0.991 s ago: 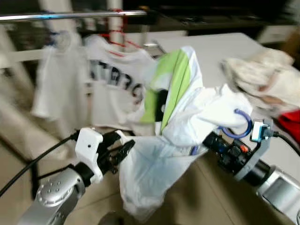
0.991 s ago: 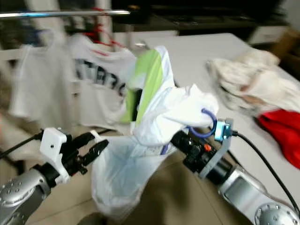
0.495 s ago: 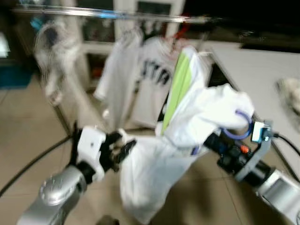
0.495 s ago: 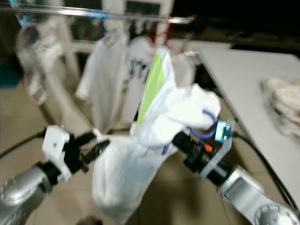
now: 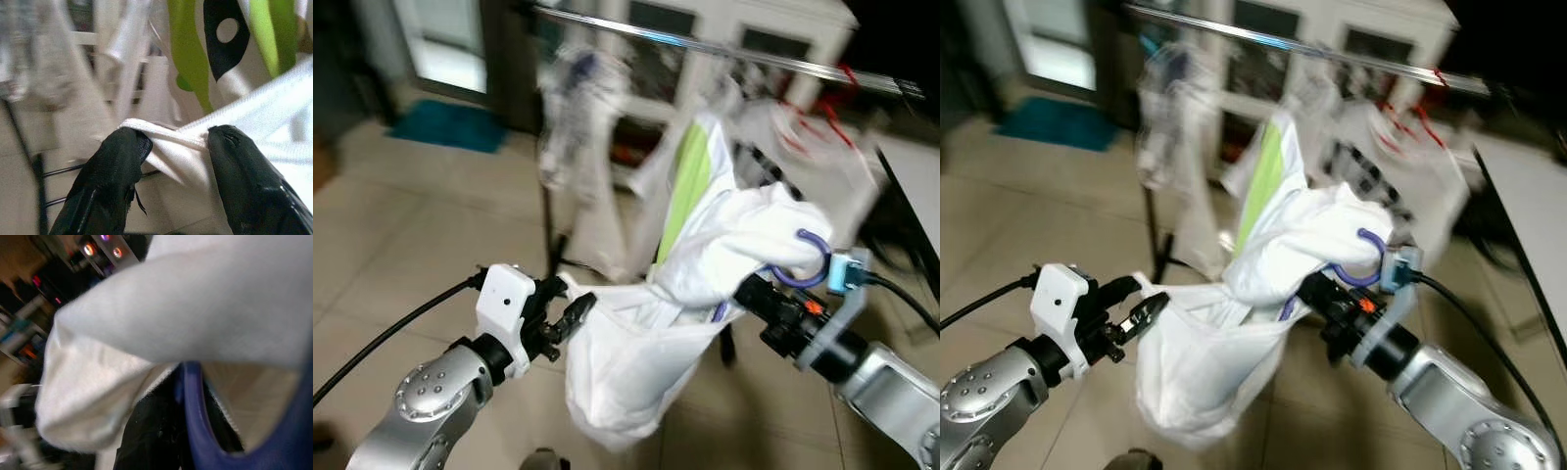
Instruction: Hang hanger
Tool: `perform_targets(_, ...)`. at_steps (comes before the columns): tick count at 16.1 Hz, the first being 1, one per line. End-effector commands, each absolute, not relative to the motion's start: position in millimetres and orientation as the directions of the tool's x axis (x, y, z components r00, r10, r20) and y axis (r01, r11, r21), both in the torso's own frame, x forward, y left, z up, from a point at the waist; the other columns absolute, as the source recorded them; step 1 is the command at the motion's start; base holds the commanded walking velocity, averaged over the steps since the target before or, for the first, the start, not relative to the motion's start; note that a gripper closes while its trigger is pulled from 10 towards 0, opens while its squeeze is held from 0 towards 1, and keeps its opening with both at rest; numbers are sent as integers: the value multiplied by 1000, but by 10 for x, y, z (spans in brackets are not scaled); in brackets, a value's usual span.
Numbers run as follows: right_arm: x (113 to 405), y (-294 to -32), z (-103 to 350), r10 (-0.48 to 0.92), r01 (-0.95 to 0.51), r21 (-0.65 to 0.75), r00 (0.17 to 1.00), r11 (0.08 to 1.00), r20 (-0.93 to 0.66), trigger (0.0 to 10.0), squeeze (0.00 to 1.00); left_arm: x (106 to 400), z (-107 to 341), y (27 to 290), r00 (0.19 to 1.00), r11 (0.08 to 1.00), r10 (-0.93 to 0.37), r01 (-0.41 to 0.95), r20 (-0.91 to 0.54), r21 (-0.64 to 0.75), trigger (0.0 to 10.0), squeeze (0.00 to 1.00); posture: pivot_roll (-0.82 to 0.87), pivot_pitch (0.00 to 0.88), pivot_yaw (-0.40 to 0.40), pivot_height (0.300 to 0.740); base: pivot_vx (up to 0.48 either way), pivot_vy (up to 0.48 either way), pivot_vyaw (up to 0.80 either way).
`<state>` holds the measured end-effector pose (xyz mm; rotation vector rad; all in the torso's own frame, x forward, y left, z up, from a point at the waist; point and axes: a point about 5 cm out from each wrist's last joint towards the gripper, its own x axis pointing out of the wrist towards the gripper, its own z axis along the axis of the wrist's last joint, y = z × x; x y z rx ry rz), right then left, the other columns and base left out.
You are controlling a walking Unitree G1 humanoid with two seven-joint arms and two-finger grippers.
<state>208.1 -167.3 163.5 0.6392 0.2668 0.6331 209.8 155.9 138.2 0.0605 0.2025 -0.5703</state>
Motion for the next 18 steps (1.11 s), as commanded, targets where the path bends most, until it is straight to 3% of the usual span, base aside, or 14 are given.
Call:
perform_targets(1, 2111, -1779, 1500, 556, -374, 595, 817, 711, -151, 10000, 0, 2145, 1369, 1625, 863, 880, -453, 473, -223, 41, 10000, 0, -172, 74, -123, 740, 0, 0, 800)
perform_targets(7, 2200, -1842, 1245, 340, -201, 404, 889, 892, -307, 10000, 0, 2235, 1327, 1529, 870, 887, -449, 462, -204, 19, 10000, 0, -180, 68, -99, 740, 0, 0, 667)
perform_targets(13, 2190, -1758, 1225, 352, -246, 335, 884, 910, -307, 10000, 0, 2271, 1284, 1498, 868, 884, -451, 466, -206, 29, 10000, 0, -187, 66, -92, 740, 0, -393, 0)
perform_targets(18, 2185, -1762, 1238, 367, -269, 323, 882, 907, -296, 10000, 0, 2274, 1237, 1519, 865, 885, -445, 464, -231, 31, 10000, 0, -186, 65, -93, 740, 0, 0, 0)
